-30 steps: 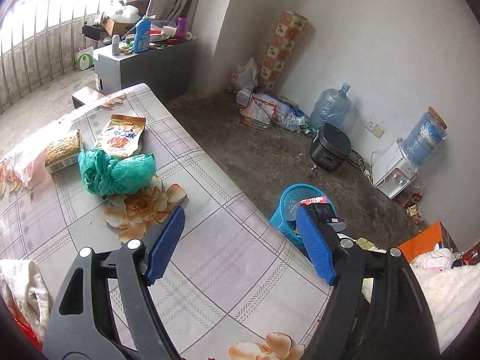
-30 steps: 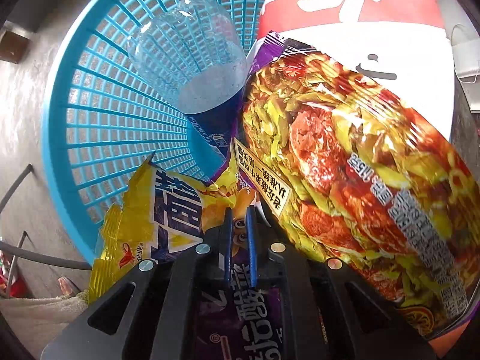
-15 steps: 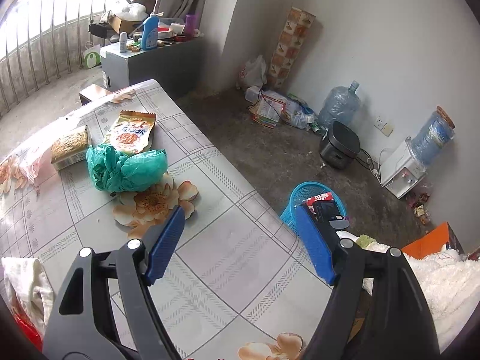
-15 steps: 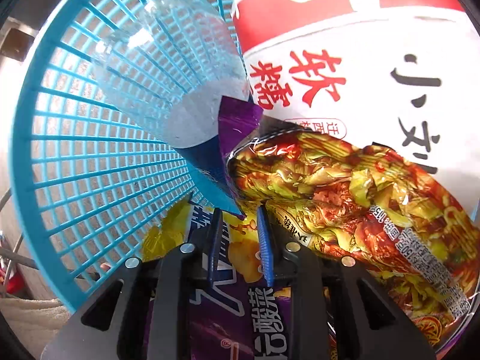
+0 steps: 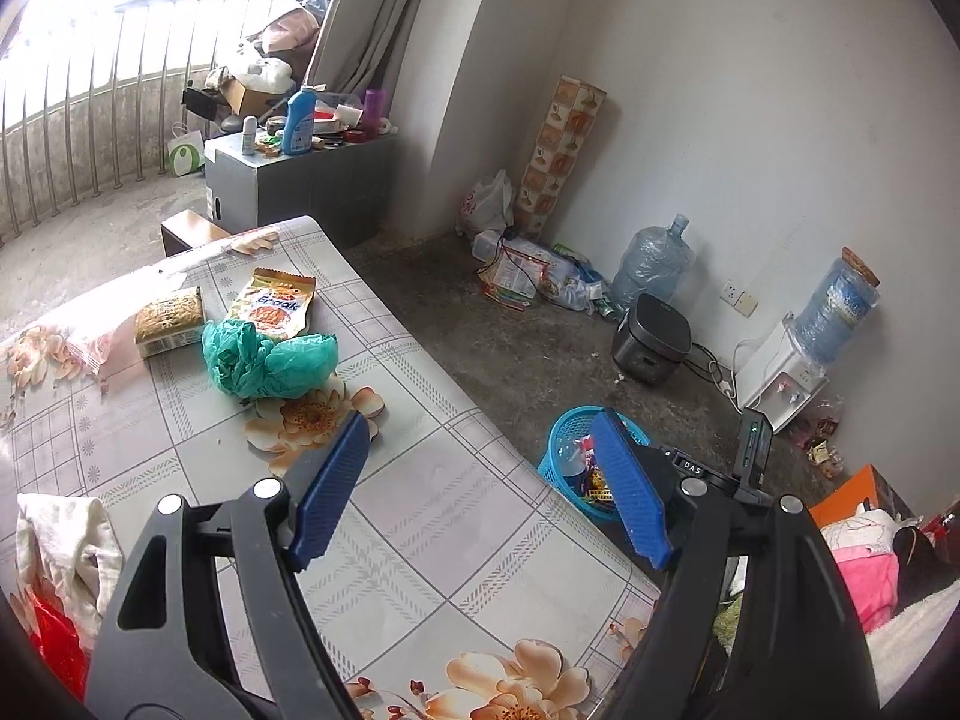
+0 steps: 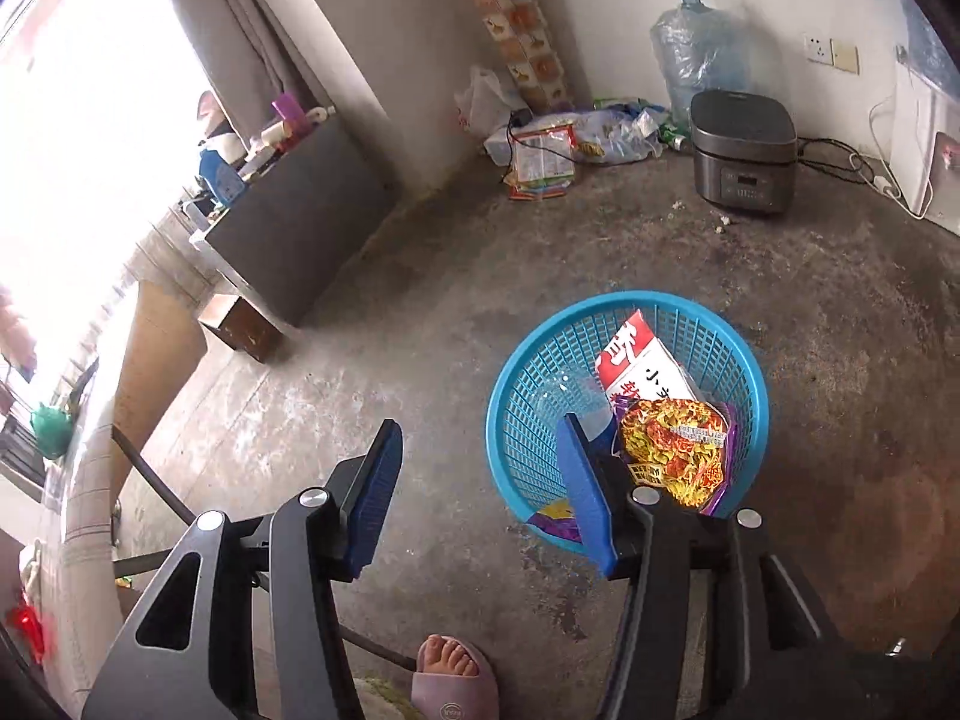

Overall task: Collect trash
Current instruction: 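Move both grippers back toward the table, then grasp the red candy wrapper with the left gripper while the right grasps the white glove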

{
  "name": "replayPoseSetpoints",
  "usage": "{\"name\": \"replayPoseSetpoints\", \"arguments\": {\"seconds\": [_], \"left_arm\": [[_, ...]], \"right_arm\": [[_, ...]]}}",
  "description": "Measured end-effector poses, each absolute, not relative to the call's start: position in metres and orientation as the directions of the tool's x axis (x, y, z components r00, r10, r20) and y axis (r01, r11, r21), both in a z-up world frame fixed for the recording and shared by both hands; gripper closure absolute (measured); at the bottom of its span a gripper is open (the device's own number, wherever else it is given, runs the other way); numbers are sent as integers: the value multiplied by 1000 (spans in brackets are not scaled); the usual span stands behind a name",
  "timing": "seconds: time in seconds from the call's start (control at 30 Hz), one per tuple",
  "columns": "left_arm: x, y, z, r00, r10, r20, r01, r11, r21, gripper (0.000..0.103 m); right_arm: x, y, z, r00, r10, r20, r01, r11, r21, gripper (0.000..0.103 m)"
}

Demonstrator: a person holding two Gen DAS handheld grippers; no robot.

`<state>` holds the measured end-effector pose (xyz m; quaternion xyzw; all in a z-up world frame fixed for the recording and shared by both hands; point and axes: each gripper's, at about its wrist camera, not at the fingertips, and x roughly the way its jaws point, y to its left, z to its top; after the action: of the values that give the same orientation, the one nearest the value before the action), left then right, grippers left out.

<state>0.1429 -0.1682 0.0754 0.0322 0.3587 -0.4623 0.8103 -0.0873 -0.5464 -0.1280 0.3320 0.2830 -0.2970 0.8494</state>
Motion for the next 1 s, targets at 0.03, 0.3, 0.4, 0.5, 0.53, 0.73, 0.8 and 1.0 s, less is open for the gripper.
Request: {"name": "replayPoseSetpoints", "arguments": {"seconds": [0.03,0.3,0.4,0.5,0.53,0.73,0.8,1.0], "left_arm": [[140,-163,78,324,-731,-601,771,572,-280,25],[129,-108,102,442,-719,-536,709,646,-282,17],[127,-72,105,519,-690,-505,647,703,-295,16],[127,-29,104,606,-620,-498,565,776,-279,16],[126,-13,103,640,-588,-495,533,804,-264,16],[122,82,100,780,-397,-485,331,918,-219,16],[123,109,95,797,-357,-488,274,933,-235,16],[135,160,70,791,-309,-527,177,942,-287,16]], "right_arm": [[-90,-526,-110,685,-343,-643,676,629,385,40],[-91,-417,9,833,-403,-378,520,803,291,11],[-85,-393,33,862,-359,-358,467,838,281,11],[-78,-374,43,878,-297,-375,420,854,307,11],[-76,-366,44,886,-267,-380,395,863,315,11],[-41,-322,42,903,-83,-422,246,905,347,11],[-25,-307,40,895,-25,-445,205,910,360,11],[22,-257,33,857,169,-486,60,906,420,14]]}}
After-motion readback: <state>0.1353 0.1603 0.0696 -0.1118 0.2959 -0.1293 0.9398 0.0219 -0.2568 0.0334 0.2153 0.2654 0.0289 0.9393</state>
